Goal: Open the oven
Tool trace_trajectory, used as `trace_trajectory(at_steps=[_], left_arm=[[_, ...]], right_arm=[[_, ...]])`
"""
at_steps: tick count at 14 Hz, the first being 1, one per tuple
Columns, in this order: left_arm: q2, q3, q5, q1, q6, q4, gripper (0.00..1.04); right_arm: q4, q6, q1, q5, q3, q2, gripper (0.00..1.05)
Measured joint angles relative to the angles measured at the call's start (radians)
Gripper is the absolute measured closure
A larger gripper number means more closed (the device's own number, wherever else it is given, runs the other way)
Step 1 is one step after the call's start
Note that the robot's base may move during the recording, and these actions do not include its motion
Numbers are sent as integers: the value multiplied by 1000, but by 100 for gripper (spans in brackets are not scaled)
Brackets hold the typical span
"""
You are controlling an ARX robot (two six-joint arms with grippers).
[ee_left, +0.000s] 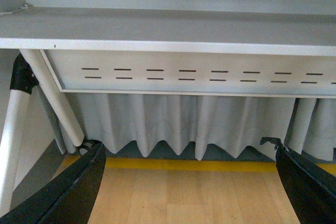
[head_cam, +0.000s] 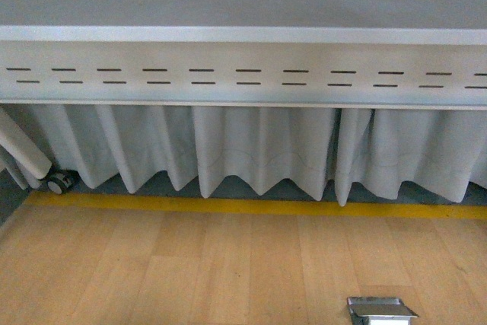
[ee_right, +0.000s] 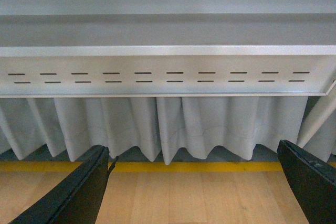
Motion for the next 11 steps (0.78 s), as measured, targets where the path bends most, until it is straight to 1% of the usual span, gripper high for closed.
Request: trace_trajectory(at_steps=[11], left_arm=[[0,0,0,0,0,0,7]], right_arm=[[0,0,0,0,0,0,6]])
